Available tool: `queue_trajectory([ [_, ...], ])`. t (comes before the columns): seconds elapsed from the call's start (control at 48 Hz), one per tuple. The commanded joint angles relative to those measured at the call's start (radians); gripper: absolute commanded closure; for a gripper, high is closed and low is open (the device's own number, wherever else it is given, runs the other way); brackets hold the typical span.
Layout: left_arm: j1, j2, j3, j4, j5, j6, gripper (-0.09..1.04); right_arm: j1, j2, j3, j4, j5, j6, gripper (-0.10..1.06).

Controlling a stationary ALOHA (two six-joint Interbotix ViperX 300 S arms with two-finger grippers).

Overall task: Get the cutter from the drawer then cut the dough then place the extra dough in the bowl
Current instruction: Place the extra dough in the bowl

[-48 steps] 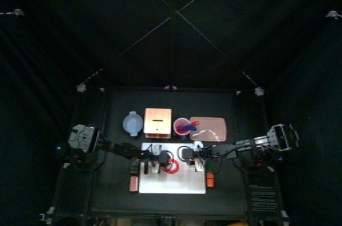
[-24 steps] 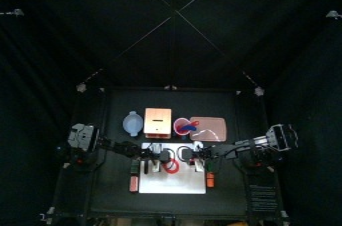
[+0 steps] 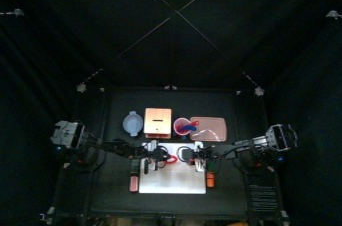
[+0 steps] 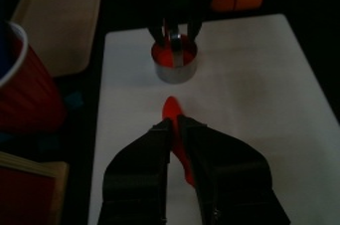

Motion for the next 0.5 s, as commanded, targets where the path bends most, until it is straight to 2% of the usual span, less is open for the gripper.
queue_trajectory([
  [0.021, 0.034, -0.13, 0.038, 0.009, -0.037, 0.0, 0.37, -0.003, -0.026, -0.031, -0.006, -0.006, -0.003, 0.21],
  [0.25, 0.184, -0.379, 0.152, 0.017, -0.041, 0.003, 0.37, -0.014, -0.031, -0.046, -0.049, -0.012, -0.003, 0.21],
  [0.5, 0.46, -0.62, 0.345, 0.018, -0.057, -0.005, 0.37, -0.031, -0.029, -0.043, -0.072, -0.071, -0.003, 0.21],
])
